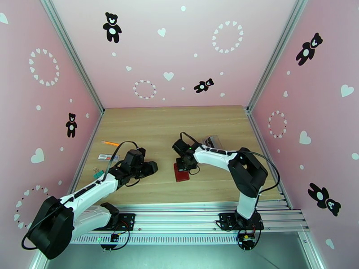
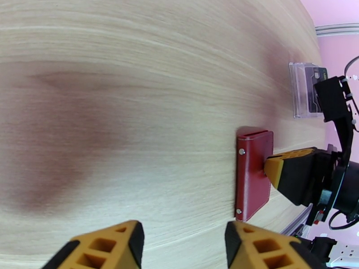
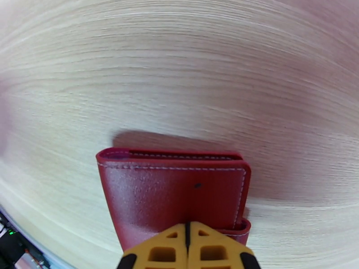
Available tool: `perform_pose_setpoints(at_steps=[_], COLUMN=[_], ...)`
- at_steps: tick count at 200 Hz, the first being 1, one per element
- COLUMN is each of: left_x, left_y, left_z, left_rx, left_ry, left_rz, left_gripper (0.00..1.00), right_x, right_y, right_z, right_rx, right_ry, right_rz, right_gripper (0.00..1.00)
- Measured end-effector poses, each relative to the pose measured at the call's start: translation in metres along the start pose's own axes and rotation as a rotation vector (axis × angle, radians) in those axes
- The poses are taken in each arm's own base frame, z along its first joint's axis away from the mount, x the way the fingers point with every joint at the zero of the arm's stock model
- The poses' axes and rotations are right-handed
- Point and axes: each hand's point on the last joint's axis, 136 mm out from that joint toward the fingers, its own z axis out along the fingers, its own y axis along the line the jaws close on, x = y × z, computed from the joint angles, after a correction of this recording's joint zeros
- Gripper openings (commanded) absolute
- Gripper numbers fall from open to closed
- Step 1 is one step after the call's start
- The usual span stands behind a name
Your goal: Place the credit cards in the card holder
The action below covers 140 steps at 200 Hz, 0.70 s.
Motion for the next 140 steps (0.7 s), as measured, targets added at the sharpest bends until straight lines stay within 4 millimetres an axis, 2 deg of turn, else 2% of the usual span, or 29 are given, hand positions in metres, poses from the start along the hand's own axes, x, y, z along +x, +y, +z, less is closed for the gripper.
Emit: perform_pose_setpoints(at_steps=[21, 61, 114, 140], left_x=[0.010, 0.036, 0.054, 0.058], left_y=[-0.009, -0.026, -0.048, -0.047], left_z=[0.005, 0.031, 0.076, 0.091], left_rx=[0.015, 0.003, -0.031, -0.049], left_ry=[0.027, 0.125, 0.204, 0.222], left_rz=[0.033, 0.089, 0.148, 0.148], left_gripper=[0.48, 0.33, 0.25, 0.24], right_x=[0.001, 0.004, 0.006, 0.006], right_y=[0.003, 0.006, 0.009, 0.010], right_z=[-0.001, -0.002, 0.000, -0.001], right_rx=[-0.086, -0.184, -0.238, -0.247], right_ry=[0.010, 0.023, 0.029, 0.028], right_rz=[0.036, 0.075, 0.096, 0.096], right_gripper=[0.00, 0.00, 0.00, 0.00])
